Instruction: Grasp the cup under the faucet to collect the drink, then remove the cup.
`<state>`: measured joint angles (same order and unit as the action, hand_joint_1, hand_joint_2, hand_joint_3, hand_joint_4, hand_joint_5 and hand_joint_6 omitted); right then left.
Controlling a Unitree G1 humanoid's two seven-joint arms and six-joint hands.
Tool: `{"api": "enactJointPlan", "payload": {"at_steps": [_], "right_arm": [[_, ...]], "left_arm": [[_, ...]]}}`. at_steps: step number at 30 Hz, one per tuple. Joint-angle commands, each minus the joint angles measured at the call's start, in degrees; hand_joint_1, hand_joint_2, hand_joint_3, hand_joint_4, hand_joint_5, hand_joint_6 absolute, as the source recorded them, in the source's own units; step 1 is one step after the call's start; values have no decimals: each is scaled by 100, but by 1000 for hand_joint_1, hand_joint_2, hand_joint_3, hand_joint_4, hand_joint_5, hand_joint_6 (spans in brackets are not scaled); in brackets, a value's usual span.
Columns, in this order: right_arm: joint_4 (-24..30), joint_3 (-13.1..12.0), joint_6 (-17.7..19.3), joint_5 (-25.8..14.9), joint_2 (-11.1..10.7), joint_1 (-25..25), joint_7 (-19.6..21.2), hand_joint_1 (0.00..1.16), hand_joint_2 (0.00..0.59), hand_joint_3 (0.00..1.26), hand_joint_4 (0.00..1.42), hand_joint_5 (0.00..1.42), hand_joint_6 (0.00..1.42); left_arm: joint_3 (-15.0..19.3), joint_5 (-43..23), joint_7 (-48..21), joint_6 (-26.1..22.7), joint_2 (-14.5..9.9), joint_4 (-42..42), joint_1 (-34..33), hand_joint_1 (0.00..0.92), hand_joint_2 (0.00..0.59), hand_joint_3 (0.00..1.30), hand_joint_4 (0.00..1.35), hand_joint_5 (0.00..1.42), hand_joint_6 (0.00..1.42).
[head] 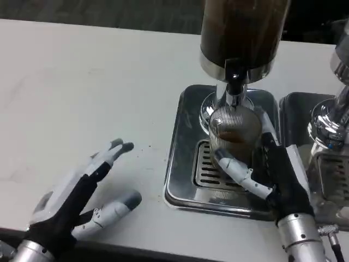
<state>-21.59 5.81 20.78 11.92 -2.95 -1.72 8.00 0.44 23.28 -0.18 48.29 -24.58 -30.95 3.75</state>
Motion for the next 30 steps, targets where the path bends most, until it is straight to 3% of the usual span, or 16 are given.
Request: {"api": "enactJointPlan", "payload": {"at_steps": [1, 11, 21, 30], "right_arm": [[-102, 18, 75, -15, 1, -98, -74, 713, 205, 0, 0, 0, 0], [-212, 38, -18, 91, 30, -290, 20, 747, 194, 0, 0, 0, 0], [-361, 68, -38, 171, 136, -401, 98, 771, 182, 0, 0, 0, 1], [-568, 39, -20, 156, 205, -523, 145, 829, 175, 0, 0, 0, 103]], "left_arm": [[-124, 10, 147, 113, -71, -16, -1, 0, 133, 115, 0, 69, 0], [-212, 299, 360, 91, -224, 306, 43, 0, 133, 115, 0, 69, 0], [-205, 122, 377, 32, -222, 373, 210, 0, 133, 115, 0, 68, 0], [-195, 29, 390, 12, -165, 405, 270, 0, 136, 115, 0, 68, 0]]}}
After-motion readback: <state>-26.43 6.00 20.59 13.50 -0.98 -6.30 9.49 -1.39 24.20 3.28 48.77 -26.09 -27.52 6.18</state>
